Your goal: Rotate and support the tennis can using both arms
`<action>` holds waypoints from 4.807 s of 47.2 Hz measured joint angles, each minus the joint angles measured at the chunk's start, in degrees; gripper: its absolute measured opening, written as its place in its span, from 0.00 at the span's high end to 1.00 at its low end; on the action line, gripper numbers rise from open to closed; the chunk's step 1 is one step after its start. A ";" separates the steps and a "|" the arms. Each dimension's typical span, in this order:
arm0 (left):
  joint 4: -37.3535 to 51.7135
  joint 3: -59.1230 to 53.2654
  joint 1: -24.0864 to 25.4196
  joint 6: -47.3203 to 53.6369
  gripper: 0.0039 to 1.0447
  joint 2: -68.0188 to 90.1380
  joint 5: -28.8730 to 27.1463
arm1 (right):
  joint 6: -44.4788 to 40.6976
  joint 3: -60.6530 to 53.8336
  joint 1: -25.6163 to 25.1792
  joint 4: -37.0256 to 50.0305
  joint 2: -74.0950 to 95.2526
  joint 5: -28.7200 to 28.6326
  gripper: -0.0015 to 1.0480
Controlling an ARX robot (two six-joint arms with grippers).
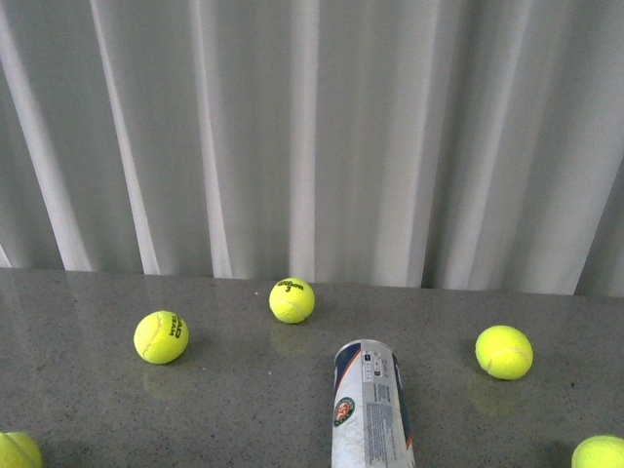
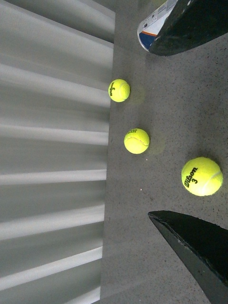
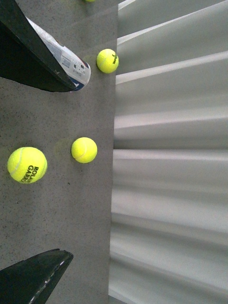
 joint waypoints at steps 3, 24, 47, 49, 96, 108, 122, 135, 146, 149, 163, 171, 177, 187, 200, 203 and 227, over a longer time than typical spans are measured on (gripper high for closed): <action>0.00 0.00 0.00 0.00 0.06 0.00 0.00 | 0.00 0.00 0.00 0.00 0.00 0.00 0.07; 0.00 0.00 0.00 0.02 0.06 0.00 0.00 | 0.00 0.00 0.00 0.00 0.00 0.00 0.07; 0.00 0.00 0.00 0.02 0.06 0.00 0.00 | 0.00 0.00 0.00 0.00 0.00 0.00 0.07; 0.00 0.00 0.00 0.00 0.06 0.00 0.00 | 0.00 0.00 0.00 0.00 0.00 0.00 0.07; 0.00 0.00 0.00 0.02 0.06 0.00 0.00 | 14.56 37.70 15.98 3.02 83.23 -6.95 0.07; 0.00 0.00 0.00 0.00 0.06 0.00 0.00 | 17.16 51.52 19.78 2.25 103.65 -5.33 0.07; 0.00 0.00 0.00 0.02 0.06 0.00 0.00 | 20.50 60.35 19.91 0.24 113.31 -7.98 0.07; 0.00 0.00 0.00 0.02 0.06 -0.02 0.00 | 21.18 67.06 21.16 -1.11 122.84 -8.72 0.07; 0.00 0.00 0.00 0.02 0.06 -0.02 0.00 | 13.66 70.23 22.16 -4.55 126.97 -7.54 0.24; 0.00 0.00 0.00 0.02 0.06 0.00 0.02 | 9.66 70.20 22.16 -4.35 126.86 -6.88 0.31; 0.00 0.00 0.00 0.02 0.06 0.00 0.00 | -26.86 64.59 21.77 4.24 120.26 -6.84 0.60; 0.00 0.00 0.00 0.00 0.06 0.00 0.00 | -62.31 63.34 21.35 2.54 115.91 -13.55 0.71; 0.00 0.00 0.00 0.00 0.06 0.00 0.00 | -78.88 63.19 21.38 0.57 116.43 -15.98 0.72; 0.00 0.00 0.00 0.00 0.06 0.00 0.00 | -87.69 66.66 22.21 2.23 122.18 -17.66 0.73; 0.00 0.00 0.00 0.02 0.06 0.00 0.00 | -83.08 70.51 23.67 4.92 128.78 -17.62 0.73; 0.00 0.00 0.00 0.00 0.06 0.00 0.00 | -83.06 70.49 23.67 5.01 129.20 -17.79 0.73; 0.00 0.00 0.00 0.02 0.06 0.00 0.00 | -75.28 65.88 22.32 6.36 124.50 -22.88 0.07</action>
